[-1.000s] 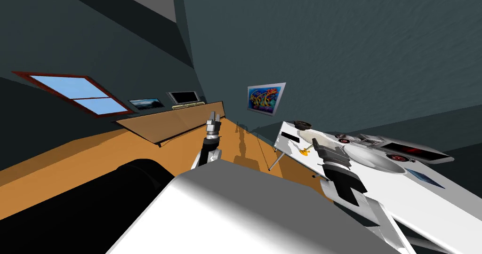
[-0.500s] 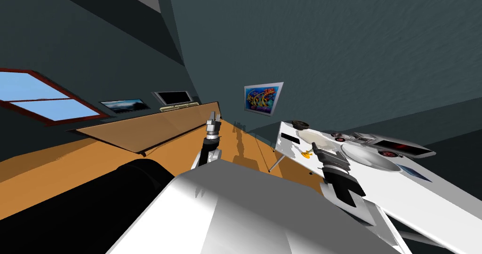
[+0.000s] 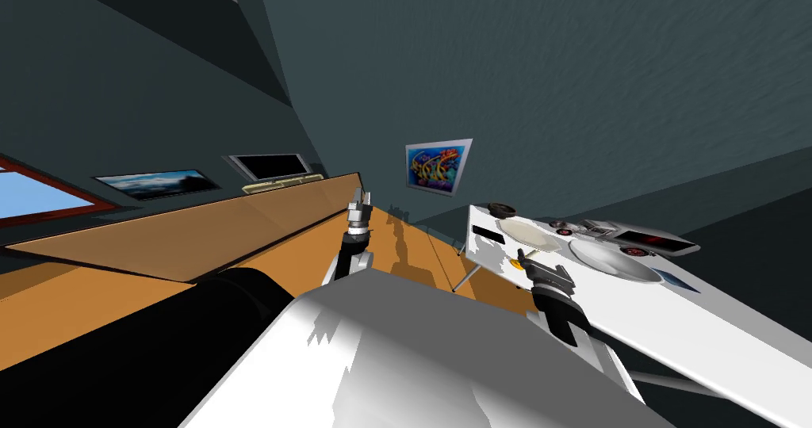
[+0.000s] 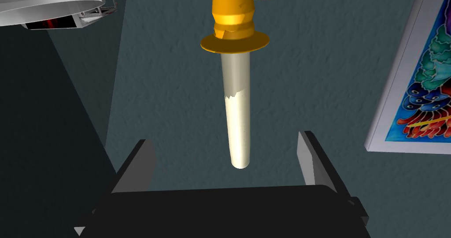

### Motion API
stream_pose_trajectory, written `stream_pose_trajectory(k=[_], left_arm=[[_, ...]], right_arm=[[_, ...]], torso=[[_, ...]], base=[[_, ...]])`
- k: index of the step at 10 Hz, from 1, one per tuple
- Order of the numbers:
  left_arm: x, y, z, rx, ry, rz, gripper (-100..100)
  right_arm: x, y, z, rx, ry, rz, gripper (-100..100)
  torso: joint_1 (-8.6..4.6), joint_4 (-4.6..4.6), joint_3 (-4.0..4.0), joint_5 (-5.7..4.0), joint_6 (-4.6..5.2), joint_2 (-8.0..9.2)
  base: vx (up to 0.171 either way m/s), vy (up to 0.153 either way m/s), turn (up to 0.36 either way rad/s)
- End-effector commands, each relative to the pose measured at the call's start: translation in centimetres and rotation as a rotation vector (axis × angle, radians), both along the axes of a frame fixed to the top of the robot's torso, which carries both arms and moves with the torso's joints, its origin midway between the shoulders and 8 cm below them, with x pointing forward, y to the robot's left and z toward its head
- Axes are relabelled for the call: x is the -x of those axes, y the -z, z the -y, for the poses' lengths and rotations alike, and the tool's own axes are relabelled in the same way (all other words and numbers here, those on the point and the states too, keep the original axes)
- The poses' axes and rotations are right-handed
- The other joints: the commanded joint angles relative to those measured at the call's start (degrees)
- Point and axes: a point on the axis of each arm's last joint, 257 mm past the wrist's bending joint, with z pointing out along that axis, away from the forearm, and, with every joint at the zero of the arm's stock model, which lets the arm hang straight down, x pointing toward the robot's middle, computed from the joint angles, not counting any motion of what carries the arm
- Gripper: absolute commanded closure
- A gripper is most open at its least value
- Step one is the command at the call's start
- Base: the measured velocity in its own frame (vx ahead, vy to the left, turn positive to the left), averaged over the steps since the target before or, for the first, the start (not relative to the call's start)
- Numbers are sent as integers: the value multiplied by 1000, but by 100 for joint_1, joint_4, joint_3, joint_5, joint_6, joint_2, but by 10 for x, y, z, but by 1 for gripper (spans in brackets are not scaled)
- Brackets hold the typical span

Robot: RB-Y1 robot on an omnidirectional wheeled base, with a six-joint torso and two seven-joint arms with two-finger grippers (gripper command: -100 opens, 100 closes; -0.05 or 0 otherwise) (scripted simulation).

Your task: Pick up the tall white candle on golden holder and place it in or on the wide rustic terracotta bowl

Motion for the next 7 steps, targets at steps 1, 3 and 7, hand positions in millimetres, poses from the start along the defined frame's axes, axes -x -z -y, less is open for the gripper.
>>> stream_pose_trajectory(k=[1, 3, 7], left_arm=[[0, 0, 0, 0, 0, 0, 0], [0, 0, 0, 0, 0, 0, 0], [0, 0, 0, 0, 0, 0, 0]], right_arm=[[5, 16, -5, -22, 16, -21, -100], [7, 18, -8, -28, 18, -22, -100], [5, 13, -5, -27, 24, -19, 100]], torso=[[0, 0, 0, 0, 0, 0], [-12, 5, 12, -2, -1, 21], [-32, 6, 16, -6, -1, 28]], base=[[59, 37, -84], [21, 11, -28], [16, -16, 19]])
